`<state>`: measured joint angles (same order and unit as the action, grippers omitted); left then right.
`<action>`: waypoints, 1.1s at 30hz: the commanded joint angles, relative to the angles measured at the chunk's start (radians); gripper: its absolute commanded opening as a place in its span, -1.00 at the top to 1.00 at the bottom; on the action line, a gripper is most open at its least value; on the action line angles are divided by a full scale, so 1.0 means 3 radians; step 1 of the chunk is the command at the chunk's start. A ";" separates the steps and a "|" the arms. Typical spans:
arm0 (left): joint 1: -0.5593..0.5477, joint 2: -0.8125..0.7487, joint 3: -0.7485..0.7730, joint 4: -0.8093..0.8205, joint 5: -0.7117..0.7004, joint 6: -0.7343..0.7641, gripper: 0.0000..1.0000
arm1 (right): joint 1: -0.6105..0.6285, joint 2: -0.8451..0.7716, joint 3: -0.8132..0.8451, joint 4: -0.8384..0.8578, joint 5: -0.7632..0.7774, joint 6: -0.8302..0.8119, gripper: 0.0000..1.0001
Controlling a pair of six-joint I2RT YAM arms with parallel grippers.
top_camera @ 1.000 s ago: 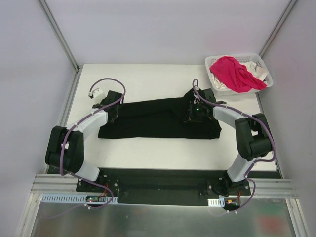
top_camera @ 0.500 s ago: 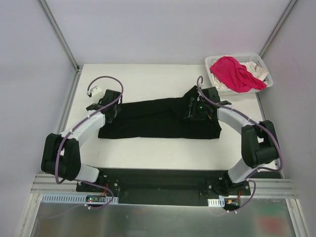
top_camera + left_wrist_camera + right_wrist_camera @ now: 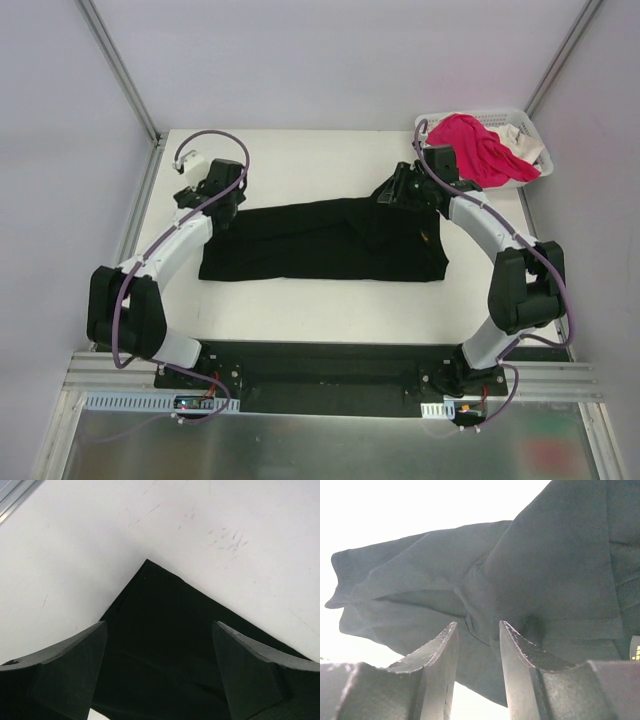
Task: Fold and stack the t-shirts
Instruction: Fold the other side of the tshirt into a rectangle
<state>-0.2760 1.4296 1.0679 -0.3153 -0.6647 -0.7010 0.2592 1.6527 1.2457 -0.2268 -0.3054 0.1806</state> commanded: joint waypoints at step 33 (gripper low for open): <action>0.0092 0.0098 0.0613 0.0110 0.0610 0.0470 -0.63 | -0.0624 0.1153 0.0792 0.0270 -0.0194 0.0098 0.11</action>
<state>-0.2535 1.4967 1.2793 -0.2874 -0.4973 -0.5785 0.0864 1.9926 1.5047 -0.2035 -0.3485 0.1902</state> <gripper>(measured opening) 0.814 0.443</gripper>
